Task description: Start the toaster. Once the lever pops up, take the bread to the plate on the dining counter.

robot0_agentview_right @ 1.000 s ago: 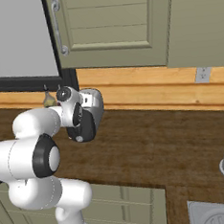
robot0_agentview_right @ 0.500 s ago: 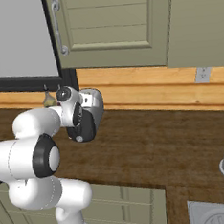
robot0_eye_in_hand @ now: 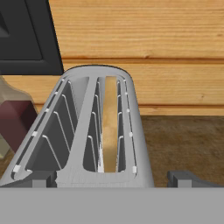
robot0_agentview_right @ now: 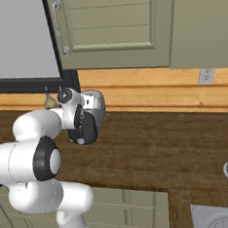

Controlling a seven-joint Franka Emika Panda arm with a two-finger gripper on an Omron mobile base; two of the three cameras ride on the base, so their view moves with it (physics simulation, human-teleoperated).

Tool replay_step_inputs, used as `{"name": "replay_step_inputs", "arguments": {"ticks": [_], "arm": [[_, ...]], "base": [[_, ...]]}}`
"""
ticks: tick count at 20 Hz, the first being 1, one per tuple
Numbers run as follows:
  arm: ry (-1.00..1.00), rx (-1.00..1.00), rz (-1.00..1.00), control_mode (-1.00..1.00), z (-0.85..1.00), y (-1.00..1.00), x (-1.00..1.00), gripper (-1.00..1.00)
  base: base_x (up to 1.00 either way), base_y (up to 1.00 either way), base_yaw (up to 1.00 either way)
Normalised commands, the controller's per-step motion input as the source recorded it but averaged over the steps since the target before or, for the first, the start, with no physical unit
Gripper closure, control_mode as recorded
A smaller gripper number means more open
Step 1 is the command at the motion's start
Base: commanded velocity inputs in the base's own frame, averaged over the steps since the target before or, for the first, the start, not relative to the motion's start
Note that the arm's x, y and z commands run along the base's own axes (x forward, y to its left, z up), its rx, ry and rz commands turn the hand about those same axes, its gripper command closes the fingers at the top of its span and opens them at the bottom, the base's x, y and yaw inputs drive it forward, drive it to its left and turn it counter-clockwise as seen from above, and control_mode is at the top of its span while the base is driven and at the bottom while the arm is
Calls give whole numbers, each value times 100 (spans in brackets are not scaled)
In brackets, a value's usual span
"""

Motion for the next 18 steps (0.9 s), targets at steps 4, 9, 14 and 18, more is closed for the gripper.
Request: {"name": "replay_step_inputs", "arguments": {"ticks": [4,9,14,18], "arm": [[0,0,0,-100,0,0,0,-100],[0,0,0,-100,0,0,0,-100],[0,0,0,-100,0,0,0,-100],[0,0,0,-100,0,0,0,-100]], "base": [[0,0,0],[0,0,0],[0,0,0],[0,0,0]]}}
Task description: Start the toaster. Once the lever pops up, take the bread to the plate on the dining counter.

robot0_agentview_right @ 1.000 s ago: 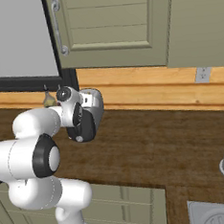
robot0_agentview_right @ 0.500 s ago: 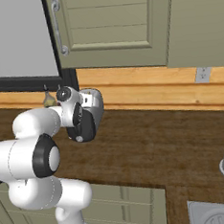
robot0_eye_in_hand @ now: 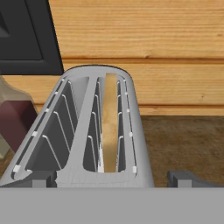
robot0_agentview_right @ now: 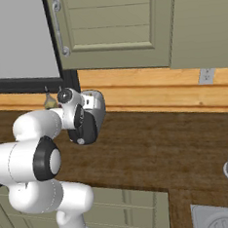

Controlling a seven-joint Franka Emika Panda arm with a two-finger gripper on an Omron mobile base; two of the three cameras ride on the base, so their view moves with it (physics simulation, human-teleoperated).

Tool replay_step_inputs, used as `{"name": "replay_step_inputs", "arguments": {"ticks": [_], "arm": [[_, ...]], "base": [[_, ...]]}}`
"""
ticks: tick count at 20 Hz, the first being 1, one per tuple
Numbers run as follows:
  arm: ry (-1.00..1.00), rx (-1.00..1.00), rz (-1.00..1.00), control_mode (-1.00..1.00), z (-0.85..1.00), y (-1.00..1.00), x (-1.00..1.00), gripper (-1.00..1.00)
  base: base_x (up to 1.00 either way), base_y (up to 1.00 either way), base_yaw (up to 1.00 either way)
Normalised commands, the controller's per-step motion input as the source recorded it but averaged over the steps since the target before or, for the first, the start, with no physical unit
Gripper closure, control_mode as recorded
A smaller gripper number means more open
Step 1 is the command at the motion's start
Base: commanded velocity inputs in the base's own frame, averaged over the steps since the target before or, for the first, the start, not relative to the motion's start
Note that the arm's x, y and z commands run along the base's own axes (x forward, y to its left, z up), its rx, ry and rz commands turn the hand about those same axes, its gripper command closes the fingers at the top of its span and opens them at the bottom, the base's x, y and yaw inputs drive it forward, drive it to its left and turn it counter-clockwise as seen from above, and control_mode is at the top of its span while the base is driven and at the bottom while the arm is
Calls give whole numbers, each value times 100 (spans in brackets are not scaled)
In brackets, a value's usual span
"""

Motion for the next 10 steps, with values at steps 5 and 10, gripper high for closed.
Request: {"name": "replay_step_inputs", "arguments": {"ticks": [5,10], "arm": [[0,0,0,-100,0,0,0,-100],[0,0,0,-100,0,0,0,-100]], "base": [[0,0,0],[0,0,0]]}}
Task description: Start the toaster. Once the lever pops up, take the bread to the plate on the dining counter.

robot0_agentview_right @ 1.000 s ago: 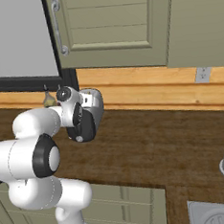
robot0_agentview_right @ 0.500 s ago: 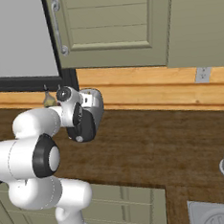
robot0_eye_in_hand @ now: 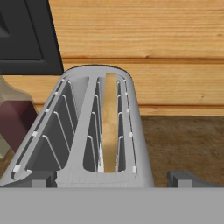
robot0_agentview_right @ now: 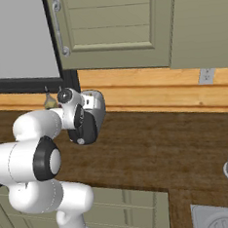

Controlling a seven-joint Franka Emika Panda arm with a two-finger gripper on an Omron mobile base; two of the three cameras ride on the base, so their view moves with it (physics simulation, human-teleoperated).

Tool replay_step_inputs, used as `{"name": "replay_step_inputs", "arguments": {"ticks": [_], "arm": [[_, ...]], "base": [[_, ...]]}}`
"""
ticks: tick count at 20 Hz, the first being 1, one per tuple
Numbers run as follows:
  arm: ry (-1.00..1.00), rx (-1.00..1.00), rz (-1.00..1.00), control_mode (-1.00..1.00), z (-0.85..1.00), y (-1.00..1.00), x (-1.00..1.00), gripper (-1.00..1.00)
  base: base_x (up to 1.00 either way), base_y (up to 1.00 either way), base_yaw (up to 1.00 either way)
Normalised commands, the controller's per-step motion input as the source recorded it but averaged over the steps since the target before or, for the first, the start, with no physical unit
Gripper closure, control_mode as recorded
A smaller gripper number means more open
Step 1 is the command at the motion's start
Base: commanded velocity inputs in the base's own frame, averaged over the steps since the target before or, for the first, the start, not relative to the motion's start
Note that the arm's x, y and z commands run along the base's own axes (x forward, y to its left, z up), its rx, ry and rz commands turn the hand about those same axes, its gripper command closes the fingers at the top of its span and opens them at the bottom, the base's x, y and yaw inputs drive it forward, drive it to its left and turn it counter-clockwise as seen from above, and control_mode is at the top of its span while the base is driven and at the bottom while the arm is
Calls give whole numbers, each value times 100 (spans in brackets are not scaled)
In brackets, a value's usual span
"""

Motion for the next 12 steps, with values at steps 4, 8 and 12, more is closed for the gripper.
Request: {"name": "replay_step_inputs", "arguments": {"ticks": [4,8,12], "arm": [[0,0,0,-100,0,0,0,-100],[0,0,0,-100,0,0,0,-100],[0,0,0,-100,0,0,0,-100]], "base": [[0,0,0],[0,0,0],[0,0,0]]}}
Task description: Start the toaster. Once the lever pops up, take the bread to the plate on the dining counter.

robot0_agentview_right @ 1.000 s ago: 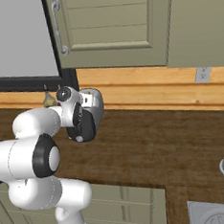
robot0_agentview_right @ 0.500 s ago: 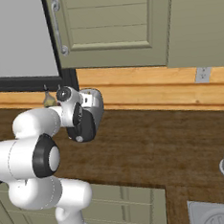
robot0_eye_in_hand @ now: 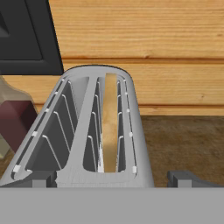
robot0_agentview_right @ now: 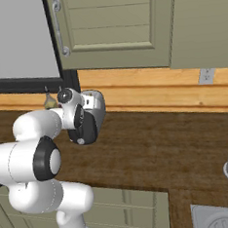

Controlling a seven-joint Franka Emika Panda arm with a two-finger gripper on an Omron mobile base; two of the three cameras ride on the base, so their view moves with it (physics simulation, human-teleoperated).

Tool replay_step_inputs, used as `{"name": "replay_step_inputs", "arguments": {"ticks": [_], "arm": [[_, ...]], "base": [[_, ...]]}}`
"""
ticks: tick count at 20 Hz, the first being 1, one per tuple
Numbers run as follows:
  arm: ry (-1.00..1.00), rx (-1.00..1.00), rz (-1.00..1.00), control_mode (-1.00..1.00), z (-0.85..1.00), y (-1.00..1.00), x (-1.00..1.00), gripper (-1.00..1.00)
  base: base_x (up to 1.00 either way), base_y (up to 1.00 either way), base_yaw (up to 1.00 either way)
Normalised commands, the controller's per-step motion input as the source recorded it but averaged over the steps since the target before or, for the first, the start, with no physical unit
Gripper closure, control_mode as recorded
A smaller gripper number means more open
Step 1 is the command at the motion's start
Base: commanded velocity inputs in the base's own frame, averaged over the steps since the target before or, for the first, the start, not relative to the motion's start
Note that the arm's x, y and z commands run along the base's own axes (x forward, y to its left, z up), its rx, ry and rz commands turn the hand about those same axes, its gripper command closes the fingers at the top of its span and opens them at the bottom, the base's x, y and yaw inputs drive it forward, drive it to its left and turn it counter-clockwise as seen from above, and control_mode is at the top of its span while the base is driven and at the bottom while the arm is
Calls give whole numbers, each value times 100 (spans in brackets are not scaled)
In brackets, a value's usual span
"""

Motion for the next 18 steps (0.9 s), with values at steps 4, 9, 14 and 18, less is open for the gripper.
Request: {"name": "replay_step_inputs", "arguments": {"ticks": [4,9,14,18], "arm": [[0,0,0,-100,0,0,0,-100],[0,0,0,-100,0,0,0,-100],[0,0,0,-100,0,0,0,-100],[0,0,0,-100,0,0,0,-100]], "base": [[0,0,0],[0,0,0],[0,0,0],[0,0,0]]}}
